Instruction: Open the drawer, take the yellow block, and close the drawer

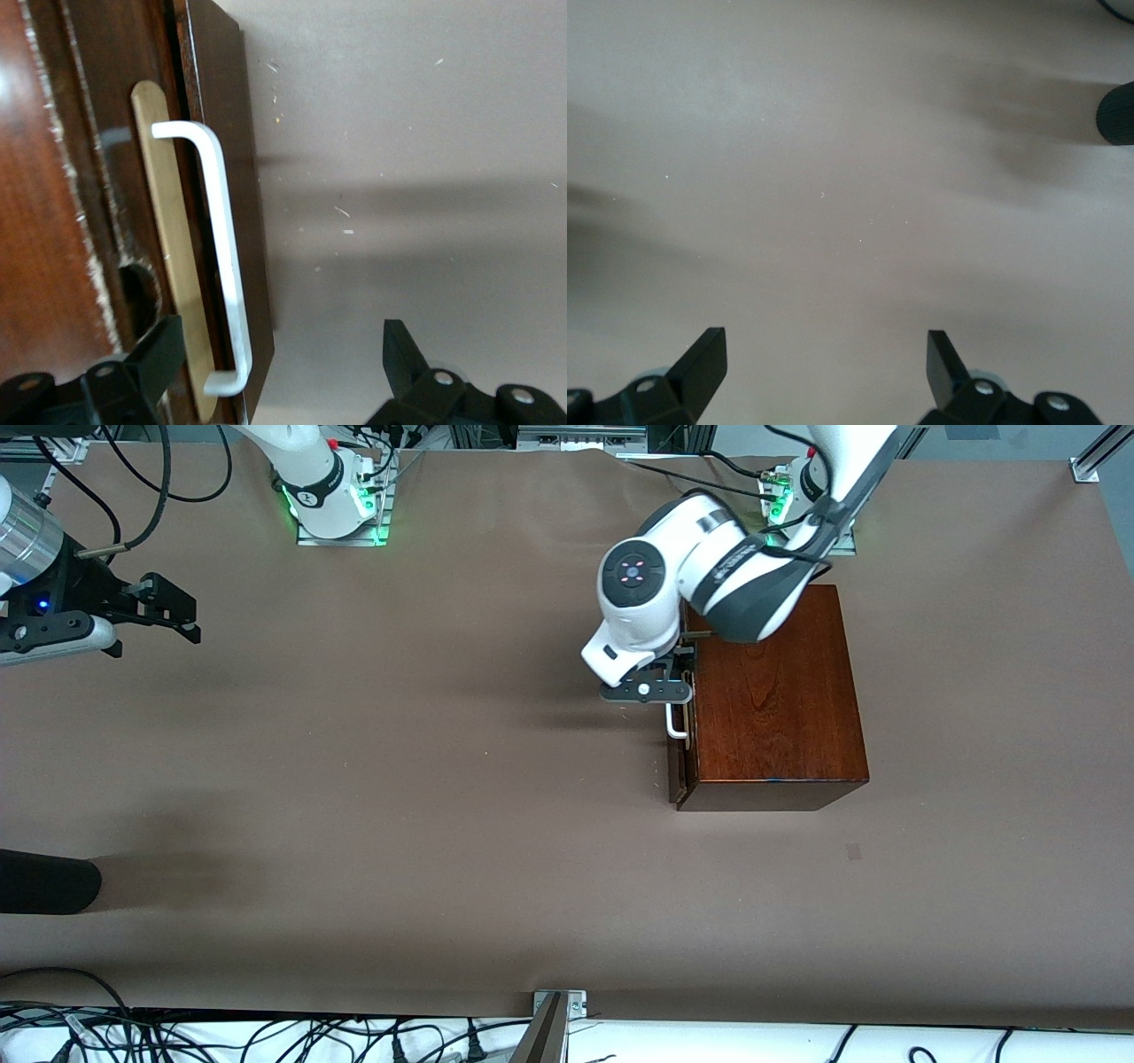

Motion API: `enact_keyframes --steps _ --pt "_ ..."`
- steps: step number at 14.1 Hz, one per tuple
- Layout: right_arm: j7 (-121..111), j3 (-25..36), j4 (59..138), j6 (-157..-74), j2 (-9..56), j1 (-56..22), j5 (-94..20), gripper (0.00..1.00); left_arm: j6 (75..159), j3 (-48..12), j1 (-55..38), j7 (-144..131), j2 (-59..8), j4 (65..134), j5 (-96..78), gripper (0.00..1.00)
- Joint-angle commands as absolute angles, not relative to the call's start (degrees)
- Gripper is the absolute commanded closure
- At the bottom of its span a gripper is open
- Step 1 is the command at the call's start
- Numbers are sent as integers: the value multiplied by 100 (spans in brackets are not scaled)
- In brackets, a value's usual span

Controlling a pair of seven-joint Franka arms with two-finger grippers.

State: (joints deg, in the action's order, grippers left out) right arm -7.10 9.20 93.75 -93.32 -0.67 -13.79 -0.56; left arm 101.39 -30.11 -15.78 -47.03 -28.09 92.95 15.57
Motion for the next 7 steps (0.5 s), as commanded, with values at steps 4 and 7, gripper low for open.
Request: enact_keyframes --steps 4,7 --pt "-659 905 9316 -9237 -62 -1371 -105 0 10344 -3023 -1644 -4922 -2980 9544 2259 0" --pt "-659 888 9316 -9246 -53 -1389 -105 0 10564 -3023 -1635 -5123 -2988 9755 2268 0"
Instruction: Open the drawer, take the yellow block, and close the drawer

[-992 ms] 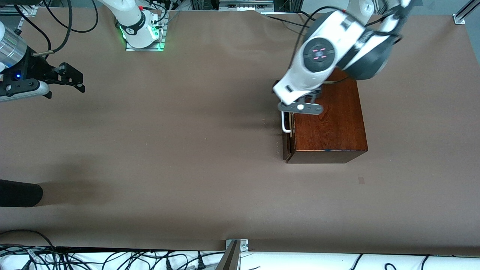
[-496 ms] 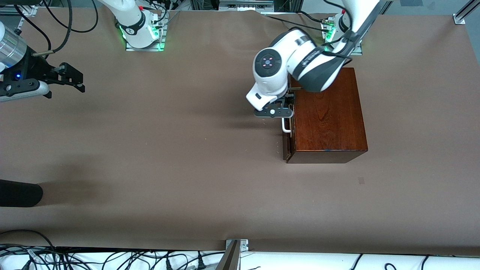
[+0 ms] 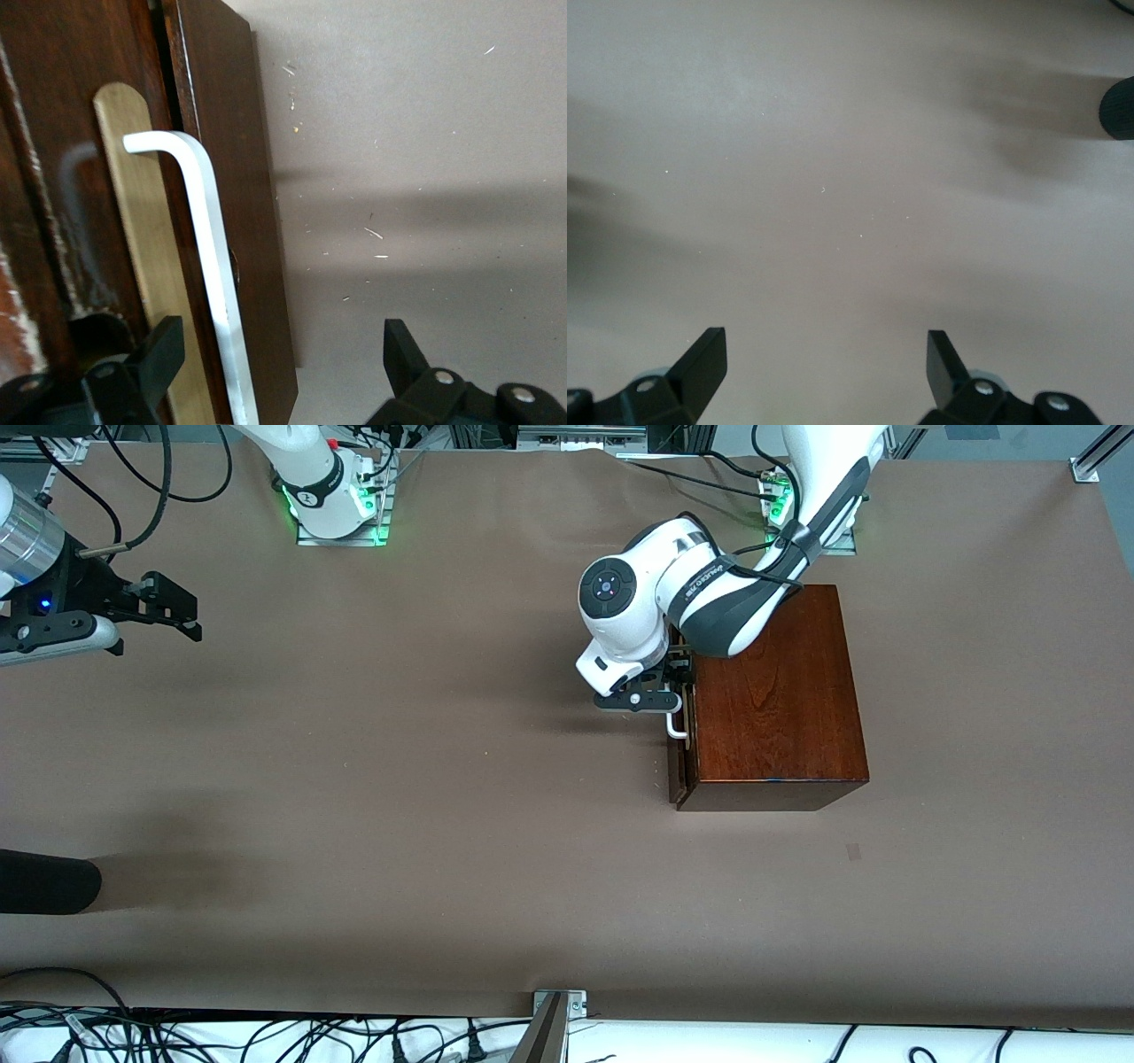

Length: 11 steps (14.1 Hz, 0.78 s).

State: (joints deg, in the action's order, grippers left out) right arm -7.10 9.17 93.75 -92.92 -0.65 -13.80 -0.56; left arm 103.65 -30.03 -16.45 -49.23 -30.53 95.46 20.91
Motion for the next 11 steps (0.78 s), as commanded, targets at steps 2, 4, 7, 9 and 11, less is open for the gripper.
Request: enact_keyframes --steps 2,4,7,9,11 --pt "-659 888 9299 -9255 -53 -1397 -105 0 10722 -3015 -1626 -5176 -2988 9887 2268 0" --pt "-668 879 9290 -9255 -53 -1397 -105 0 10897 -3015 -1635 -5396 -2997 9966 2268 0" --pt "-668 879 9290 -9255 -53 -1397 -105 0 11039 -3015 -1652 -5546 -3015 10063 2268 0" --pt "-668 861 9281 -9255 -62 -1397 -105 0 11074 -3015 -1652 -5563 -3023 10063 2268 0" --pt "-668 861 9281 -9255 -62 -1397 -105 0 11258 -3023 -1705 -5625 -3076 10063 2268 0"
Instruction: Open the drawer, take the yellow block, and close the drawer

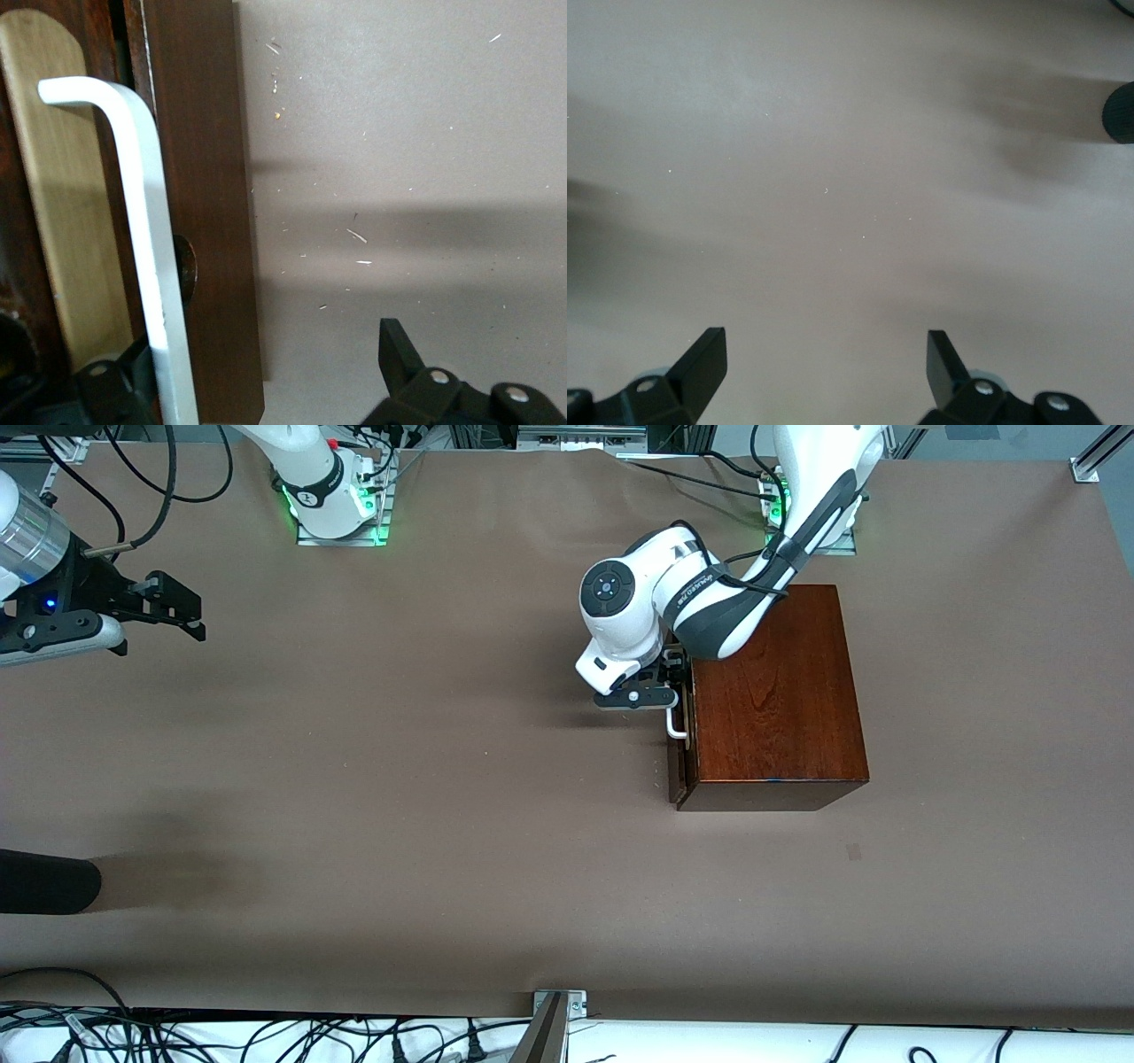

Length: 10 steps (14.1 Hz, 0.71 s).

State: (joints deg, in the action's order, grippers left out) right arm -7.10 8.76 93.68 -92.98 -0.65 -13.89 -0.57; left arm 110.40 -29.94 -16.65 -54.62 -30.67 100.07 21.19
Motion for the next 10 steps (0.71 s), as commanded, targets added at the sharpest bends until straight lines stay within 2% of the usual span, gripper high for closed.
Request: enact_keyframes --steps 1,7,10 --pt "-668 861 9281 -9255 -53 -1397 -105 0 11354 -3023 -1775 -5695 -3094 10063 2268 0" --pt "-668 870 9281 -9272 -53 -1397 -105 0 12075 -3050 -1986 -5862 -3375 9915 2171 0" --pt "-668 861 9273 -9272 -62 -1397 -105 0 12129 -3041 -2328 -5862 -3620 9415 2162 0"
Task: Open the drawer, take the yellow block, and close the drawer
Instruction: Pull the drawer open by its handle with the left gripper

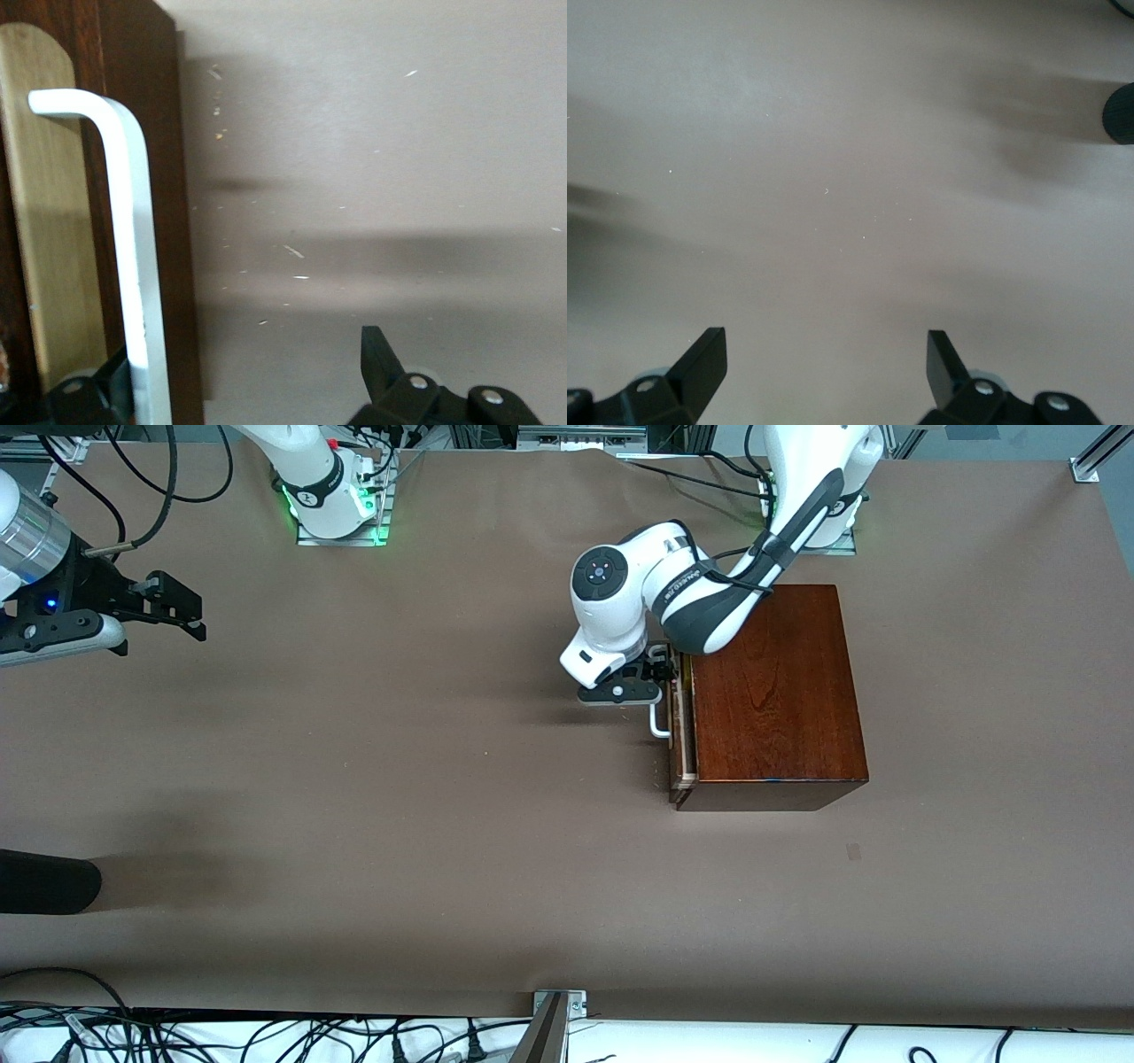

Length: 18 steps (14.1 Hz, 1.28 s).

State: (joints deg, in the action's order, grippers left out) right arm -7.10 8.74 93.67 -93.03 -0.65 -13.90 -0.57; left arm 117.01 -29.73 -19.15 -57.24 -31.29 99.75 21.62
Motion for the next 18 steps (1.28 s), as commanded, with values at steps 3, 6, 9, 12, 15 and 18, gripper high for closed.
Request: enact_keyframes --steps 3,6,9,12,15,18 --pt "-668 853 9272 -9281 -62 -1406 -105 0 12129 -3041 -2487 -5862 -3928 8957 2162 0" --pt "-668 853 9264 -9281 -70 -1406 -105 0 12129 -3023 -2672 -5862 -4061 8807 2153 0" --pt "-677 809 9264 -9281 -62 -1406 -97 0 12077 -3023 -2672 -5827 -4017 8657 2162 0" --pt "-677 809 9264 -9343 -62 -1406 -97 0 11587 -3023 -2602 -5801 -3754 8631 2180 0" --pt "-677 791 9264 -9360 -62 -1406 -97 0 10726 -3023 -2523 -5766 -3245 8561 2171 0" --pt "-677 765 9264 -9430 -62 -1415 -97 0 10100 -3050 -2225 -5530 -2665 8552 2145 0"
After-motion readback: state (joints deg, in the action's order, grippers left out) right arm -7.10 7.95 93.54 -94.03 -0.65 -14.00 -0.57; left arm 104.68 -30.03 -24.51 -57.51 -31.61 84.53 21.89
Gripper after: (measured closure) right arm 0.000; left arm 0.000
